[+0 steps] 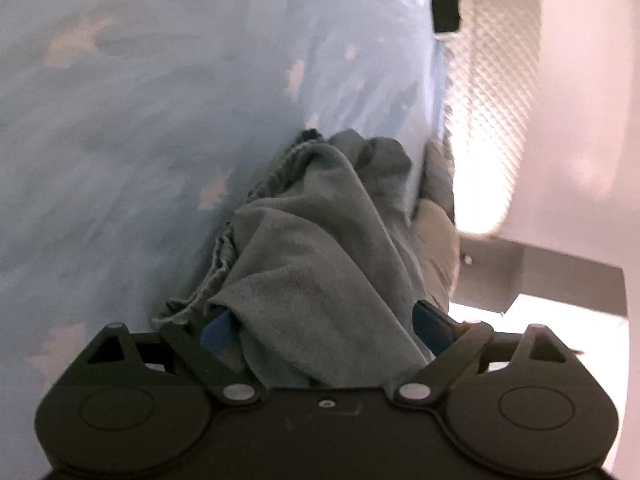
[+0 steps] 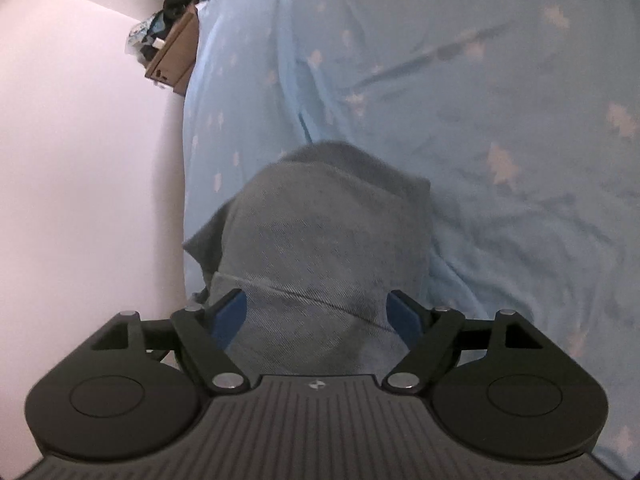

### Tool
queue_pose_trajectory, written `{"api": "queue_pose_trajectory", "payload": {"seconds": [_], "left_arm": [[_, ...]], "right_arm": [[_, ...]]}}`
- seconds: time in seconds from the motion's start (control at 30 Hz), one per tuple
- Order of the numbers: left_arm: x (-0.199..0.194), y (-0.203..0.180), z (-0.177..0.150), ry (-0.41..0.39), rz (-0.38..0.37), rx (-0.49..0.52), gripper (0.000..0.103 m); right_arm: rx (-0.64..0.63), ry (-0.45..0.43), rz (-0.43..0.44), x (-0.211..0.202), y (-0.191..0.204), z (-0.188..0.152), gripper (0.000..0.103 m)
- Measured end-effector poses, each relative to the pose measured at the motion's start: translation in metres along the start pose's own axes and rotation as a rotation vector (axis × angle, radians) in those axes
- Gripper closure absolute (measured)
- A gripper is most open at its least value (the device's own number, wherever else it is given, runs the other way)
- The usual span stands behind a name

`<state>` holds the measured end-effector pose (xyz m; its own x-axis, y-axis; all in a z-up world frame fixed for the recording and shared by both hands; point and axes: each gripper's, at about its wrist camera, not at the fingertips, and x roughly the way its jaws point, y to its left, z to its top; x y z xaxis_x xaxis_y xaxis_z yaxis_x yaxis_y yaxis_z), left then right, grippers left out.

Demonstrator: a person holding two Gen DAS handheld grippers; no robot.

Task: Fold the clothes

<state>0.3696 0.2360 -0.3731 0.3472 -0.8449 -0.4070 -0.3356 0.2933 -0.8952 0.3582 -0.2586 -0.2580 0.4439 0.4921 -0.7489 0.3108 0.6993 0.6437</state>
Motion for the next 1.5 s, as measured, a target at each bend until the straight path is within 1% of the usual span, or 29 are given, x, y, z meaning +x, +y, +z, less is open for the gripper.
{"api": "queue_pose_trajectory", "payload": {"seconds": [0.1, 0.17, 0.27, 0.3, 0.37, 0.47, 0.53, 0.57, 0.67, 0.83, 0.9, 0.93, 1.0, 1.13, 1.23, 1.33, 1.4, 1.43, 1.5], "left_arm": [[-0.017, 0.005, 0.003, 0.002, -0.010, 0.015, 0.009], [-0.026, 0.011, 0.007, -0.025, -0.012, 0.007, 0.005], [-0.025, 0.023, 0.012, -0.052, -0.025, -0.023, 0.004], [-0.023, 0.026, 0.014, -0.052, -0.014, -0.025, 0.004], [-0.014, 0.028, 0.017, -0.026, 0.019, -0.011, 0.004], [0.005, 0.034, 0.019, 0.037, 0.044, -0.007, 0.004], [0.013, 0.037, 0.020, 0.051, 0.061, -0.003, 0.003], [0.015, 0.038, 0.020, 0.047, 0.046, -0.014, 0.001], [0.018, 0.041, 0.022, 0.038, -0.031, -0.061, 0.000], [0.024, 0.037, 0.023, 0.107, -0.046, -0.059, 0.000], [0.030, 0.032, 0.022, 0.140, -0.021, -0.039, 0.000], [0.032, 0.028, 0.023, 0.149, 0.005, -0.018, 0.000], [0.035, 0.023, 0.024, 0.148, 0.057, 0.023, 0.000], [0.044, 0.024, 0.025, 0.173, 0.116, 0.059, 0.000], [0.044, 0.024, 0.023, 0.159, 0.124, 0.071, 0.000], [0.046, 0.022, 0.021, 0.147, 0.119, 0.064, 0.000], [0.053, 0.018, 0.018, 0.166, 0.098, 0.053, 0.000], [0.057, 0.015, 0.016, 0.169, 0.105, 0.057, 0.000], [0.062, 0.006, 0.013, 0.160, 0.150, 0.087, 0.000]], "right_arm": [[0.007, 0.000, 0.023, 0.001, 0.000, 0.001, 0.022], [0.003, 0.000, 0.025, 0.002, 0.003, 0.003, 0.022], [-0.002, 0.001, 0.024, 0.005, 0.008, 0.006, 0.021], [-0.006, 0.003, 0.021, 0.009, 0.009, 0.006, 0.021], [-0.007, 0.005, 0.013, 0.014, 0.006, 0.007, 0.020], [0.005, 0.003, 0.006, 0.023, 0.005, 0.012, 0.016], [0.018, 0.001, 0.006, 0.026, 0.003, 0.013, 0.015], [0.031, -0.004, 0.012, 0.027, 0.002, 0.013, 0.014], [0.079, -0.027, 0.040, 0.027, -0.005, 0.015, 0.011], [0.103, -0.042, 0.064, 0.028, -0.011, 0.014, 0.008], [0.105, -0.041, 0.068, 0.027, -0.013, 0.014, 0.006], [0.103, -0.040, 0.067, 0.027, -0.013, 0.014, 0.006], [0.089, -0.034, 0.059, 0.026, -0.013, 0.014, 0.006], [0.064, -0.022, 0.051, 0.025, -0.010, 0.011, 0.005], [0.029, -0.018, 0.047, 0.024, -0.004, 0.008, 0.003], [-0.075, -0.002, 0.025, 0.030, 0.009, 0.004, 0.000], [-0.143, 0.012, 0.003, 0.038, 0.016, 0.001, 0.000], [-0.171, 0.022, -0.013, 0.044, 0.020, 0.000, 0.000], [-0.171, 0.026, -0.032, 0.056, 0.025, -0.002, 0.000]]}}
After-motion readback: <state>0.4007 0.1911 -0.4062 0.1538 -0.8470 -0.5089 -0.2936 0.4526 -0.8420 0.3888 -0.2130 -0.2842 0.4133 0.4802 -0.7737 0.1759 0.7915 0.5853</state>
